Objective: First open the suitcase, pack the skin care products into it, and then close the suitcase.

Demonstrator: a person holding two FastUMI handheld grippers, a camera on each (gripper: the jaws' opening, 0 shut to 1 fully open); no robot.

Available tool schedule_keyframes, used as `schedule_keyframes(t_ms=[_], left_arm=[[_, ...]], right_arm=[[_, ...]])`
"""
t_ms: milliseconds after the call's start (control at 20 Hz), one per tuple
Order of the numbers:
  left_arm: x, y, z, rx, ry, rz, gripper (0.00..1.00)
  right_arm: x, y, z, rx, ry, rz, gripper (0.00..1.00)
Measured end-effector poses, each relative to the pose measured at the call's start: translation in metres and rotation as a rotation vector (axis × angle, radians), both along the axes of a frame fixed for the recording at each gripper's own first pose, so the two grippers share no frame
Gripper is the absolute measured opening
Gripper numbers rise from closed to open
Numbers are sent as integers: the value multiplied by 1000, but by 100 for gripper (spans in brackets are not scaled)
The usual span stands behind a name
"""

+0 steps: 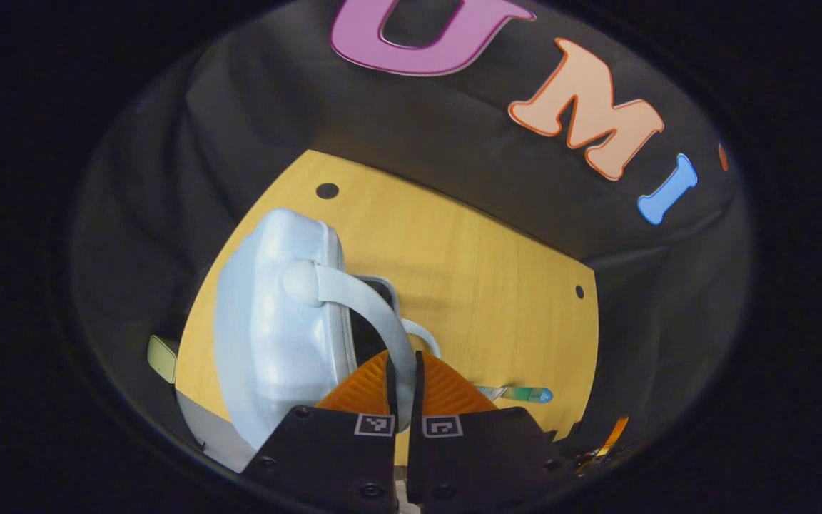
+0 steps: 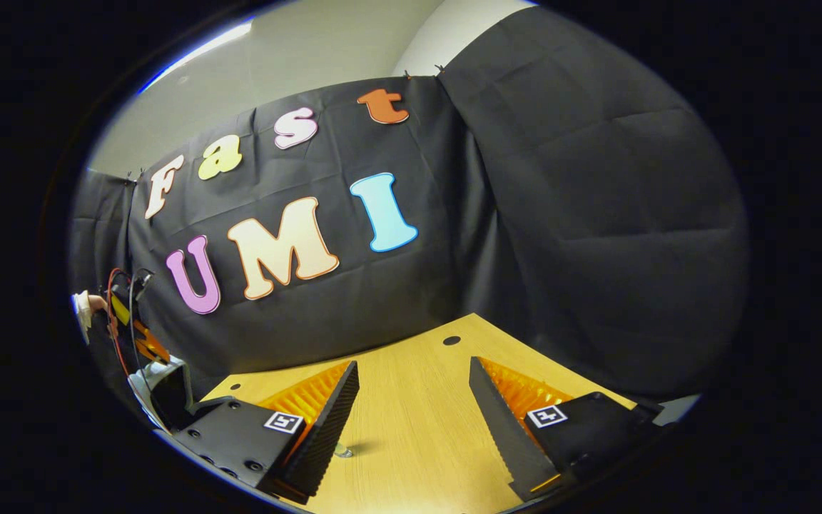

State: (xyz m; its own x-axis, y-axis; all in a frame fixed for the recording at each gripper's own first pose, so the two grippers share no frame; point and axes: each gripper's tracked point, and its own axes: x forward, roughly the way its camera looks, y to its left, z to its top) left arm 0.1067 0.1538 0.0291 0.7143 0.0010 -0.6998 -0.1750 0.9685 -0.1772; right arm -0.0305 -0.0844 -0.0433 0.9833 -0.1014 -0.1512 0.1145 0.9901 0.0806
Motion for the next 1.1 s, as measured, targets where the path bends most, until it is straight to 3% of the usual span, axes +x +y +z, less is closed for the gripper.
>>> schedule_keyframes(t_ms=[250,500,900,1100], left_arm=[[-40,76,42,4,-105,122,0],[-90,145,51,60,-140,233,0],[-158,215,12,178,-100,347,0],[-188,245,-18,162,-89,446,0]], right_arm=[[3,-7,5,-20,-7,7,97],[9,4,10,-9,-5,39,98],[18,43,8,-19,1,112,97],[19,57,5,-32,12,139,97]])
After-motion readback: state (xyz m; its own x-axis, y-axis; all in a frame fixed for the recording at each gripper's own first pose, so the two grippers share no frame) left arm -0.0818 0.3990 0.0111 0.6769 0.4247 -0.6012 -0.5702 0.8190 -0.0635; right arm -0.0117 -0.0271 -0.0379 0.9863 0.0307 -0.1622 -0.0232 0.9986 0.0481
